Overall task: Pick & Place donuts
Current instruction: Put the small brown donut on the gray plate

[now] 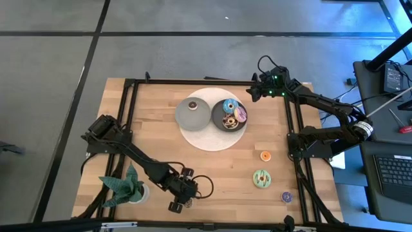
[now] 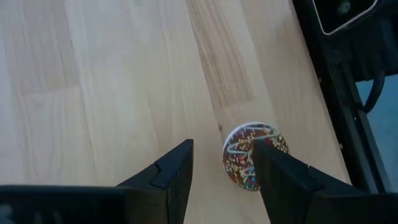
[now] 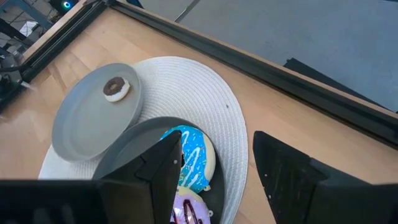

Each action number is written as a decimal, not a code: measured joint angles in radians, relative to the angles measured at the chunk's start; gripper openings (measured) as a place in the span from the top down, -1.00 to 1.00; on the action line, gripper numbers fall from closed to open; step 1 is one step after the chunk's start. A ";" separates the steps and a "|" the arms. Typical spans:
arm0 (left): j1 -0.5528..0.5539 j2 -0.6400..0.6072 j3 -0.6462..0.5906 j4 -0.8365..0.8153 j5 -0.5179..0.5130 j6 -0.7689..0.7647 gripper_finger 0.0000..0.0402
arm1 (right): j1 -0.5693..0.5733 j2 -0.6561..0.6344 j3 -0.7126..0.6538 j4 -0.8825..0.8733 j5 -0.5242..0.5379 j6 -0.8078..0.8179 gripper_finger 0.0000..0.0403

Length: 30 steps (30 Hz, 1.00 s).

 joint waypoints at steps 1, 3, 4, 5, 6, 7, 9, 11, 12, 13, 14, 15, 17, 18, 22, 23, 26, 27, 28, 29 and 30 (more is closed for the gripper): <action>0.000 0.000 0.000 -0.001 -0.001 0.000 0.20 | 0.000 0.000 0.000 0.000 0.000 -0.001 0.01; 0.000 0.006 0.000 0.002 -0.001 -0.001 0.20 | 0.000 0.000 0.000 0.000 0.000 -0.002 0.01; -0.001 0.011 0.000 0.003 -0.001 -0.004 0.20 | 0.000 0.000 0.000 0.000 0.000 -0.002 0.01; -0.004 0.018 0.000 0.005 -0.001 -0.006 0.20 | 0.000 0.000 0.000 0.000 0.000 -0.002 0.01; -0.006 0.028 0.000 0.020 0.001 -0.007 0.20 | 0.000 0.000 0.000 0.000 0.000 -0.002 0.01; -0.007 0.038 0.000 0.041 0.008 -0.007 0.20 | 0.000 0.000 0.000 0.000 0.000 -0.002 0.01; -0.008 0.054 0.000 0.062 0.025 -0.008 0.21 | 0.000 0.000 0.000 0.000 0.000 -0.003 0.01; -0.009 0.063 0.000 0.077 0.031 -0.028 0.21 | 0.000 0.000 0.000 -0.002 0.000 -0.003 0.01; -0.012 0.064 0.000 0.073 0.030 -0.036 0.20 | 0.000 0.000 0.000 -0.002 0.000 -0.004 0.01; -0.012 0.064 0.000 0.072 0.030 -0.039 0.20 | 0.000 0.000 0.000 -0.001 0.000 -0.004 0.01; -0.014 0.064 0.000 0.073 0.030 -0.040 0.19 | 0.000 0.000 0.000 -0.002 0.000 -0.004 0.01; -0.016 0.064 0.000 0.072 0.030 -0.039 0.19 | 0.000 0.000 0.000 -0.002 0.000 -0.005 0.01; -0.019 0.064 0.000 0.060 0.030 -0.039 0.20 | 0.000 0.000 0.000 -0.002 0.000 -0.005 0.01; -0.020 0.064 0.000 0.054 0.030 -0.041 0.20 | 0.000 0.000 0.000 -0.002 0.000 -0.005 0.01; -0.027 0.086 0.000 0.046 0.037 -0.036 0.21 | 0.000 0.000 0.000 -0.002 0.000 -0.006 0.01; -0.027 0.094 0.000 0.052 0.037 -0.040 0.20 | 0.000 0.000 0.000 -0.002 0.000 -0.006 0.01; -0.027 0.114 0.003 0.050 0.037 -0.079 0.19 | 0.000 0.000 0.000 -0.003 0.000 -0.005 0.01; -0.027 0.118 0.003 0.051 0.036 -0.095 0.19 | 0.000 0.000 0.000 -0.003 0.000 -0.005 0.01; -0.027 0.119 0.003 0.052 0.035 -0.114 0.18 | 0.000 0.000 0.000 -0.003 0.000 -0.006 0.01; -0.027 0.119 0.003 0.053 0.033 -0.129 0.18 | 0.000 0.000 0.000 -0.003 0.000 -0.006 0.01; -0.027 0.119 0.003 0.054 0.033 -0.141 0.18 | 0.000 0.000 0.000 -0.003 0.000 -0.006 0.01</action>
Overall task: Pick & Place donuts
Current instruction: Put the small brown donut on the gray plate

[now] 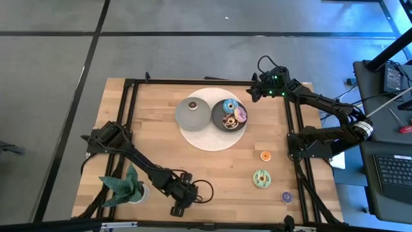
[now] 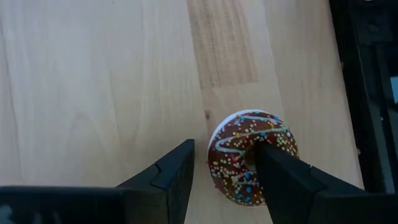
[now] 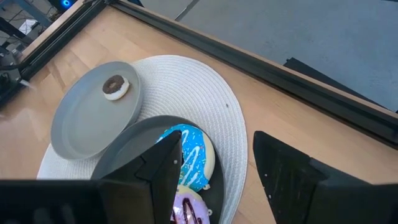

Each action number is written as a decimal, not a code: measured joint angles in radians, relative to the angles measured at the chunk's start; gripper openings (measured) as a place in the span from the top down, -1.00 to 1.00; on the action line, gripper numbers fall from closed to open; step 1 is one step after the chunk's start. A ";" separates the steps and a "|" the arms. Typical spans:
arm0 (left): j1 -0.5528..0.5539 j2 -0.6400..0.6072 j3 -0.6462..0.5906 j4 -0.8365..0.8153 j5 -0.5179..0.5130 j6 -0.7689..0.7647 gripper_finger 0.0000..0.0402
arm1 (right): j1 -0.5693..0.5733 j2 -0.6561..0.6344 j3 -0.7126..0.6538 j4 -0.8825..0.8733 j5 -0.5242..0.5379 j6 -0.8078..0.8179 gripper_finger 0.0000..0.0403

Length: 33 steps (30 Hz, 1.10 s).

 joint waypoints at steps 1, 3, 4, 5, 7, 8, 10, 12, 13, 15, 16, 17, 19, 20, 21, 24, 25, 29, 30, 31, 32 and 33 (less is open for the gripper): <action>0.000 0.000 0.000 0.002 0.000 -0.015 0.18 | 0.000 0.000 0.000 0.000 0.000 0.000 0.01; 0.000 -0.002 -0.001 0.008 -0.002 -0.043 0.19 | 0.000 0.000 0.000 0.000 0.000 -0.002 0.01; 0.000 -0.001 -0.001 0.012 -0.002 -0.048 0.19 | 0.000 0.000 0.000 0.000 0.000 -0.001 0.01; 0.000 -0.001 -0.002 0.015 -0.002 -0.048 0.20 | 0.000 0.000 0.000 0.000 0.000 -0.001 0.01; 0.001 -0.001 -0.002 0.018 0.003 -0.048 0.19 | 0.000 0.000 0.000 0.000 0.000 -0.001 0.01; 0.003 -0.001 -0.002 0.019 0.005 -0.048 0.19 | 0.000 0.000 0.000 0.000 0.000 -0.001 0.01; 0.004 -0.001 -0.002 0.019 0.006 -0.048 0.18 | 0.000 0.000 0.000 0.000 0.000 -0.001 0.01; 0.004 -0.001 -0.002 0.019 0.006 -0.059 0.19 | 0.000 0.000 0.000 0.000 0.000 -0.001 0.01; 0.004 -0.001 -0.002 0.020 0.007 -0.063 0.19 | 0.000 0.000 0.000 0.000 0.000 -0.001 0.01; 0.004 -0.001 -0.002 0.019 0.007 -0.063 0.21 | 0.000 0.000 0.000 0.000 0.000 -0.002 0.01; 0.004 -0.001 -0.002 0.020 0.007 -0.057 0.23 | 0.000 0.000 0.000 0.000 0.000 -0.002 0.01; 0.004 -0.001 -0.002 0.020 0.007 -0.053 0.25 | 0.000 0.000 0.000 0.000 0.000 -0.003 0.01; 0.004 0.000 -0.002 0.020 0.007 -0.048 0.29 | 0.000 0.000 0.000 0.000 0.000 -0.004 0.01; 0.004 0.000 -0.002 0.020 0.007 -0.048 0.32 | 0.000 0.000 0.000 0.000 0.000 -0.009 0.01; 0.004 0.000 -0.002 0.019 0.005 -0.050 0.35 | 0.000 0.000 0.000 0.000 0.000 -0.013 0.01; 0.004 0.000 -0.002 0.018 0.003 -0.059 0.44 | 0.000 0.000 0.000 0.000 0.000 -0.020 0.01; 0.004 0.001 -0.002 0.017 0.003 -0.060 0.47 | 0.000 0.000 0.000 0.000 0.000 -0.020 0.01; 0.004 0.001 -0.003 0.015 0.002 -0.062 0.58 | 0.000 0.000 0.000 0.000 -0.001 -0.020 0.01; 0.004 0.001 -0.003 0.015 0.002 -0.062 0.60 | 0.000 0.000 0.000 0.000 -0.001 -0.020 0.01; 0.004 0.001 -0.003 0.014 0.002 -0.065 0.63 | 0.000 0.000 0.000 0.000 0.000 -0.020 0.01; 0.004 0.001 -0.003 0.014 0.004 -0.066 0.65 | 0.000 0.000 0.000 0.000 0.000 -0.020 0.01; 0.004 0.001 -0.003 0.014 0.005 -0.067 0.67 | 0.000 0.000 0.000 0.000 0.000 -0.020 0.01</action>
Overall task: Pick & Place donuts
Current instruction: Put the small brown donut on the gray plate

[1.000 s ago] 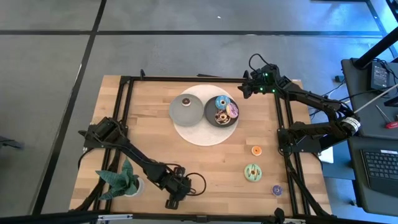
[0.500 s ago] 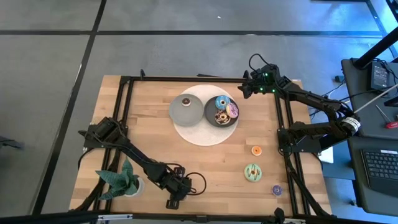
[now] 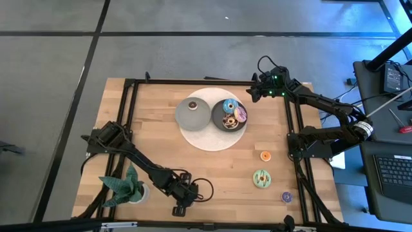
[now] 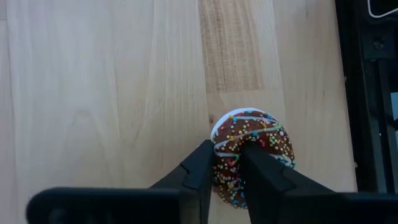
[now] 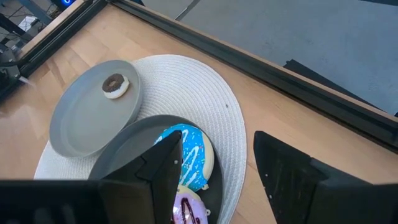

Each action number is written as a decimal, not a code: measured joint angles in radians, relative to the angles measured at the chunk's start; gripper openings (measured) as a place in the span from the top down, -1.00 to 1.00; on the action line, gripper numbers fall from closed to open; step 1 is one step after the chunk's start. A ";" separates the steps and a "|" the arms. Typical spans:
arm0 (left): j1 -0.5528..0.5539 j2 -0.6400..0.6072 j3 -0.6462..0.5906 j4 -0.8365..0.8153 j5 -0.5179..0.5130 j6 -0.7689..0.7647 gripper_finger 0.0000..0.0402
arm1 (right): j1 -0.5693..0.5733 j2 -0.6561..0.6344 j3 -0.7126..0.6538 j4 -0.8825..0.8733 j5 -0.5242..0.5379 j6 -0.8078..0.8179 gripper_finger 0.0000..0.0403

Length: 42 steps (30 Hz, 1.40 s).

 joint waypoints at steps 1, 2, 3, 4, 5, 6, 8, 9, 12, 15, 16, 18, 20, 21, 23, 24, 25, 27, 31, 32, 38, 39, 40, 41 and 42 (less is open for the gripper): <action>0.000 0.000 0.000 0.000 0.001 -0.005 0.69 | 0.000 0.000 0.000 0.000 0.000 0.000 0.01; 0.001 0.000 0.000 0.000 0.002 -0.016 0.71 | 0.000 0.000 0.000 0.000 0.000 0.000 0.01; 0.003 -0.002 0.000 -0.001 0.003 -0.029 0.72 | 0.000 0.000 0.000 0.000 0.000 -0.001 0.01; 0.006 -0.005 -0.001 -0.005 0.008 -0.047 0.73 | 0.000 0.000 0.000 0.000 0.000 -0.001 0.01; 0.010 -0.010 -0.001 -0.017 0.015 -0.067 0.74 | 0.000 0.000 0.000 0.000 0.000 -0.001 0.01; 0.014 -0.018 -0.002 -0.033 0.019 -0.087 0.74 | 0.000 0.000 0.000 0.000 0.000 -0.001 0.01; 0.023 -0.043 -0.003 -0.084 0.020 -0.115 0.74 | 0.000 0.000 0.000 0.000 -0.002 0.008 0.01; 0.030 -0.057 -0.003 -0.112 0.016 -0.122 0.74 | 0.000 0.000 0.000 0.001 -0.008 0.024 0.01; 0.057 -0.098 -0.003 -0.228 -0.015 -0.116 0.72 | -0.004 0.000 0.001 0.007 -0.060 0.056 0.01; 0.106 -0.146 -0.003 -0.303 -0.071 -0.101 0.73 | -0.009 0.000 0.021 0.002 -0.115 0.050 0.01; 0.127 -0.162 -0.002 -0.319 -0.089 -0.091 0.74 | -0.010 0.000 0.029 0.002 -0.125 0.048 0.01; 0.172 -0.189 -0.002 -0.349 -0.115 -0.060 0.75 | -0.011 0.000 0.049 0.000 -0.132 0.046 0.01; 0.224 -0.221 -0.002 -0.359 -0.126 -0.021 0.75 | -0.011 0.000 0.072 -0.007 -0.138 0.027 0.01; 0.252 -0.238 -0.002 -0.358 -0.128 0.002 0.75 | -0.011 0.000 0.083 -0.015 -0.142 0.018 0.01; 0.310 -0.267 -0.002 -0.356 -0.131 0.041 0.75 | -0.012 0.000 0.113 -0.069 -0.164 -0.007 0.01; 0.337 -0.280 -0.002 -0.357 -0.136 0.058 0.75 | -0.012 0.000 0.130 -0.106 -0.174 -0.023 0.01; 0.365 -0.293 -0.002 -0.356 -0.143 0.077 0.74 | -0.012 0.000 0.150 -0.152 -0.185 -0.045 0.01; 0.413 -0.318 -0.002 -0.354 -0.162 0.123 0.75 | -0.011 0.000 0.191 -0.240 -0.192 -0.097 0.01; 0.513 -0.354 -0.002 -0.354 -0.169 0.226 0.75 | -0.011 -0.004 0.267 -0.367 -0.192 -0.171 0.01; 0.540 -0.363 -0.002 -0.354 -0.160 0.243 0.75 | -0.011 -0.010 0.285 -0.397 -0.194 -0.186 0.01; 0.693 -0.386 -0.002 -0.335 -0.103 0.364 0.75 | 0.007 -0.098 0.363 -0.533 -0.256 -0.213 0.01; 0.719 -0.386 -0.002 -0.319 -0.075 0.392 0.75 | 0.007 -0.121 0.372 -0.550 -0.257 -0.212 0.01; 0.746 -0.386 -0.002 -0.305 -0.044 0.420 0.75 | 0.007 -0.145 0.377 -0.568 -0.256 -0.212 0.01; 0.773 -0.386 -0.002 -0.293 -0.013 0.445 0.76 | 0.007 -0.170 0.380 -0.581 -0.256 -0.212 0.01; 0.796 -0.382 -0.001 -0.281 0.011 0.469 0.76 | 0.006 -0.196 0.380 -0.586 -0.255 -0.211 0.01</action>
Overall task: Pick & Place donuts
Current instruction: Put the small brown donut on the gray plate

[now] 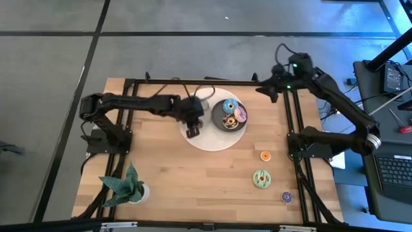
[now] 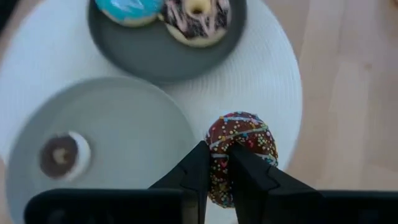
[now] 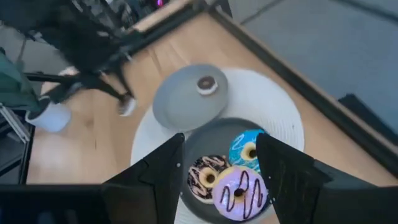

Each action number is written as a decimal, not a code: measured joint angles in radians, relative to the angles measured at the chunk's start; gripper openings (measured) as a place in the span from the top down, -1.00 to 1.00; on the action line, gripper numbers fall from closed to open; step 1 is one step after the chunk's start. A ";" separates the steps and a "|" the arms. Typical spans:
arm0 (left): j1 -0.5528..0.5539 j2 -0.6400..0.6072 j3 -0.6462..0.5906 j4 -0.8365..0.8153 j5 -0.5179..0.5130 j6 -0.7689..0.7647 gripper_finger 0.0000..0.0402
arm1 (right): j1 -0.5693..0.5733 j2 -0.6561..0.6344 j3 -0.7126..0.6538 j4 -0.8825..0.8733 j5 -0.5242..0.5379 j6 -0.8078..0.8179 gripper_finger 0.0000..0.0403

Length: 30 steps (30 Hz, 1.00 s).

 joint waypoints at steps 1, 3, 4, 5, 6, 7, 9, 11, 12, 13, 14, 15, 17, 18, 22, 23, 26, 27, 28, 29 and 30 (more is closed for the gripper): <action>0.024 0.003 0.001 0.010 0.014 0.020 0.76 | 0.000 -0.024 0.000 0.000 0.000 0.000 0.01; 0.069 0.004 0.000 -0.002 0.021 0.059 0.76 | 0.001 -0.070 0.000 0.000 0.007 0.001 0.01; 0.092 0.004 0.000 -0.005 0.021 0.080 0.76 | 0.001 -0.089 0.001 0.002 0.014 0.010 0.01; 0.116 0.004 0.000 -0.007 0.022 0.099 0.75 | 0.001 -0.104 0.001 0.003 0.029 0.027 0.01; 0.140 0.004 0.000 -0.013 0.025 0.115 0.74 | 0.001 -0.116 0.001 0.007 0.046 0.047 0.01; 0.167 0.004 0.000 -0.016 0.038 0.125 0.74 | 0.002 -0.124 0.001 0.011 0.066 0.064 0.01; 0.220 0.005 0.000 -0.012 0.083 0.134 0.74 | 0.002 -0.133 0.001 0.020 0.115 0.098 0.01; 0.259 0.014 -0.008 -0.003 0.116 0.118 0.76 | 0.002 -0.135 0.001 0.027 0.163 0.105 0.01; 0.276 0.017 -0.023 -0.006 0.125 0.108 0.76 | 0.002 -0.133 0.001 0.029 0.187 0.105 0.01; 0.290 0.017 -0.046 -0.012 0.129 0.102 0.77 | 0.003 -0.128 0.001 0.031 0.208 0.105 0.01; 0.299 0.017 -0.071 0.000 0.131 0.102 0.78 | 0.003 -0.123 0.001 0.035 0.225 0.105 0.01; 0.306 0.017 -0.099 0.027 0.133 0.101 0.79 | 0.003 -0.118 0.001 0.038 0.235 0.105 0.01; 0.319 0.017 -0.158 0.082 0.169 0.088 0.80 | 0.003 -0.105 0.001 0.043 0.259 0.105 0.01; 0.323 0.017 -0.184 0.114 0.198 0.069 0.80 | 0.003 -0.097 0.001 0.045 0.266 0.105 0.01; 0.320 0.017 -0.261 0.214 0.224 -0.013 0.80 | 0.003 -0.057 0.001 0.049 0.267 0.105 0.01; 0.320 0.017 -0.271 0.216 0.218 -0.026 0.80 | 0.003 -0.047 0.001 0.052 0.266 0.105 0.01; 0.310 0.017 -0.295 0.241 0.182 -0.051 0.81 | 0.003 -0.011 0.001 0.064 0.266 0.109 0.01; 0.302 0.017 -0.304 0.255 0.167 -0.061 0.81 | 0.003 0.000 0.001 0.065 0.265 0.109 0.01; 0.294 0.017 -0.309 0.269 0.164 -0.071 0.81 | 0.004 0.011 0.001 0.065 0.265 0.109 0.01; 0.287 0.017 -0.311 0.283 0.163 -0.075 0.81 | 0.006 0.022 0.001 0.065 0.265 0.109 0.01; 0.280 0.017 -0.310 0.296 0.163 -0.076 0.81 | 0.008 0.031 0.001 0.065 0.265 0.107 0.01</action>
